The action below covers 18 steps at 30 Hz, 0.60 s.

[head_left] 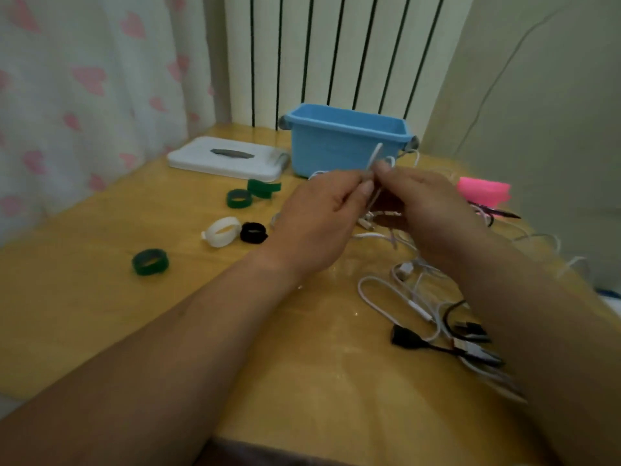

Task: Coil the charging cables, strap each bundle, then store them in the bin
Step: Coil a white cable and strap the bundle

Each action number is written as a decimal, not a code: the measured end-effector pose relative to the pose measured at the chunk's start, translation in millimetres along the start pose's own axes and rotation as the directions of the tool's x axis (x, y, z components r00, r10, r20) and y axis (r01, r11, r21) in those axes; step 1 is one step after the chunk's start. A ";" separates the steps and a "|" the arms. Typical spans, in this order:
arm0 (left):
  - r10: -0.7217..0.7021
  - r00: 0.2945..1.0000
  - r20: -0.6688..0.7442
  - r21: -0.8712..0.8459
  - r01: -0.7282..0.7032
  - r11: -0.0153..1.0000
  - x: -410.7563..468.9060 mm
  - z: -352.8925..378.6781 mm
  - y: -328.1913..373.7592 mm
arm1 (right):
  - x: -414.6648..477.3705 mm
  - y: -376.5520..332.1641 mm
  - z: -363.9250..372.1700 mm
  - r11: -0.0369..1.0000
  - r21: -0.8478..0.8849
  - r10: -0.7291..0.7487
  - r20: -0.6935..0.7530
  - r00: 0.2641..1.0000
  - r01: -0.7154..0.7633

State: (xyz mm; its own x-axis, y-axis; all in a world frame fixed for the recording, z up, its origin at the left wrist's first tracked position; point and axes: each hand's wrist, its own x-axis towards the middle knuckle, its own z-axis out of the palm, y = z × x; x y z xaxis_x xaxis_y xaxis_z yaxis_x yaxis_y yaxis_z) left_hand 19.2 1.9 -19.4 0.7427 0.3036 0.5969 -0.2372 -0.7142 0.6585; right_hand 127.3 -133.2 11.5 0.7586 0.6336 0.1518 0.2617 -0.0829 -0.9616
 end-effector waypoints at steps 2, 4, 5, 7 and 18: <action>-0.128 0.989 -0.080 -0.126 0.117 0.985 1.4 -4.8 4.3 | 0.5 10.6 -1.1 0.984 0.178 0.022 -0.055 0.998 -0.012; -0.347 0.925 -0.155 -0.394 0.264 0.880 7.7 -10.6 3.0 | 0.4 15.9 -6.7 0.946 0.323 0.065 -0.110 0.992 -0.027; -0.436 0.886 -0.158 -0.518 0.301 0.800 10.9 -13.3 1.7 | -0.8 16.1 -10.7 0.934 0.358 0.068 -0.122 0.990 -0.020; -0.538 0.835 -0.112 -0.717 0.307 0.625 14.6 -18.3 -1.8 | -3.1 14.5 -16.1 0.918 0.395 0.035 -0.119 0.992 0.015; -0.416 0.900 0.132 -0.733 0.371 0.571 15.5 -25.4 -3.4 | -15.6 11.2 -6.5 0.962 0.262 -0.088 0.054 0.995 0.070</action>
State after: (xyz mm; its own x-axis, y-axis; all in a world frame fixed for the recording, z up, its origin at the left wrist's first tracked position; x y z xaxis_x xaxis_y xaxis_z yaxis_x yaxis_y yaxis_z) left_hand 15.6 25.1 -0.8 0.8495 0.4868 0.2031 -0.3187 0.1669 0.9330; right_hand 122.3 -149.1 -0.1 0.6992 0.6793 0.2229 0.1487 0.1667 -0.9747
